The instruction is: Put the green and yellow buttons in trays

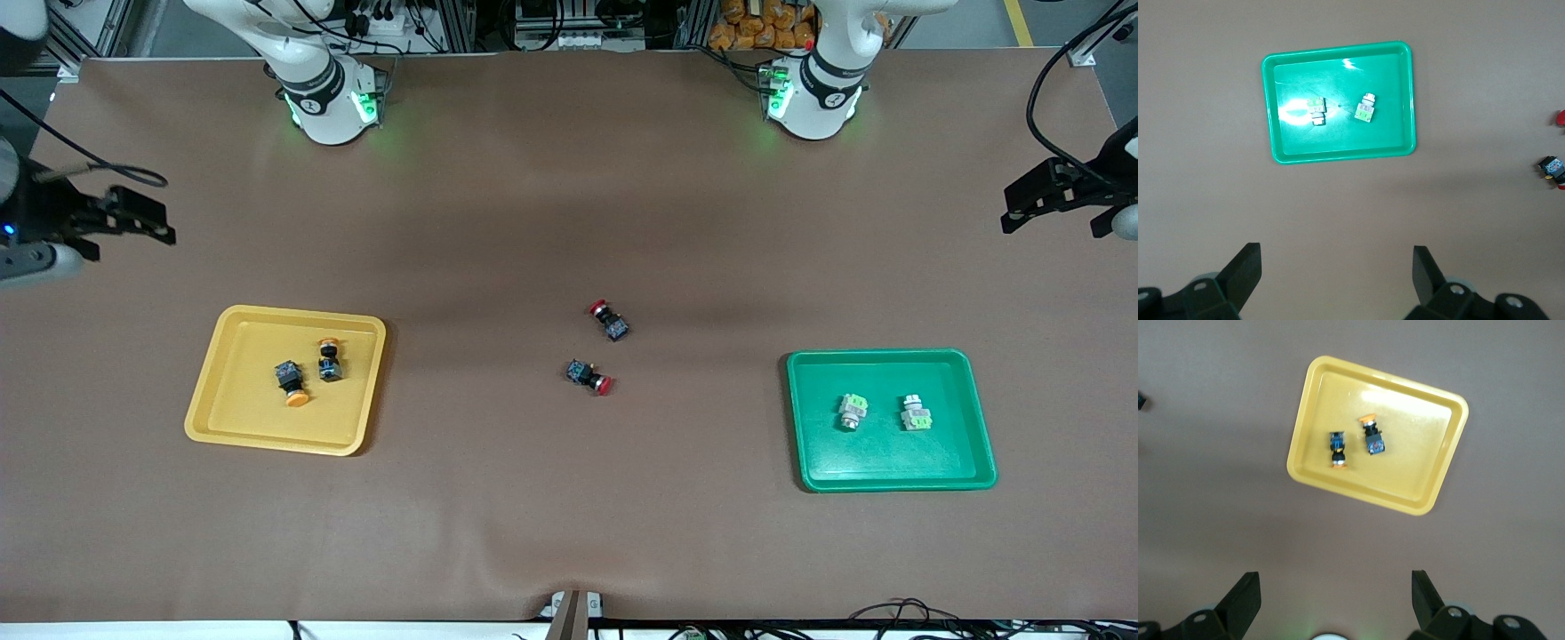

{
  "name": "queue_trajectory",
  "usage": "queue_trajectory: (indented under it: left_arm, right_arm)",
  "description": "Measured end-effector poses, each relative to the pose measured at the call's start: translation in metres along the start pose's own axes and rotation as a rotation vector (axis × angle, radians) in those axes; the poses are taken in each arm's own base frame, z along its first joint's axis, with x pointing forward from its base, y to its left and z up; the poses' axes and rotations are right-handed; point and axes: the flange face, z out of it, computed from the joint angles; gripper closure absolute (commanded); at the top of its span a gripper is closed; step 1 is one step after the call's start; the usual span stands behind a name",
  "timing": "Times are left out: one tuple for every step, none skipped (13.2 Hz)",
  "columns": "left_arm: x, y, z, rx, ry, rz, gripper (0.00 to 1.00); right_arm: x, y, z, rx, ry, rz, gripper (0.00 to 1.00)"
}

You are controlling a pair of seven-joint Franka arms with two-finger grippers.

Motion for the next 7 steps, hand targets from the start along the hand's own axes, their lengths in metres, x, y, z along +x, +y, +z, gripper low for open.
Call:
queue_trajectory:
  left_arm:
    - [0.000, 0.000, 0.000, 0.000, 0.000, 0.000, 0.00]
    - [0.000, 0.001, 0.000, 0.000, 0.000, 0.001, 0.00]
    - [0.000, 0.001, 0.000, 0.000, 0.000, 0.002, 0.00]
    - [0.000, 0.001, 0.000, 0.000, 0.000, 0.002, 0.00]
    - [0.000, 0.002, 0.000, 0.000, 0.000, 0.003, 0.00]
    - [0.000, 0.003, 0.000, 0.000, 0.000, 0.005, 0.00]
    - [0.000, 0.003, 0.000, 0.000, 0.000, 0.006, 0.00]
  right_arm:
    - [0.000, 0.000, 0.010, -0.003, 0.010, 0.001, 0.00]
    - [-0.001, 0.000, 0.016, -0.005, 0.016, 0.002, 0.00]
    - [-0.003, 0.000, 0.017, -0.007, 0.022, 0.004, 0.00]
    - [-0.005, 0.004, 0.016, -0.009, 0.031, 0.010, 0.00]
    - [-0.008, 0.013, 0.014, -0.009, 0.039, 0.019, 0.00]
    - [-0.012, 0.025, 0.013, -0.009, 0.041, 0.032, 0.00]
    - [-0.015, 0.036, 0.012, -0.008, 0.042, 0.041, 0.00]
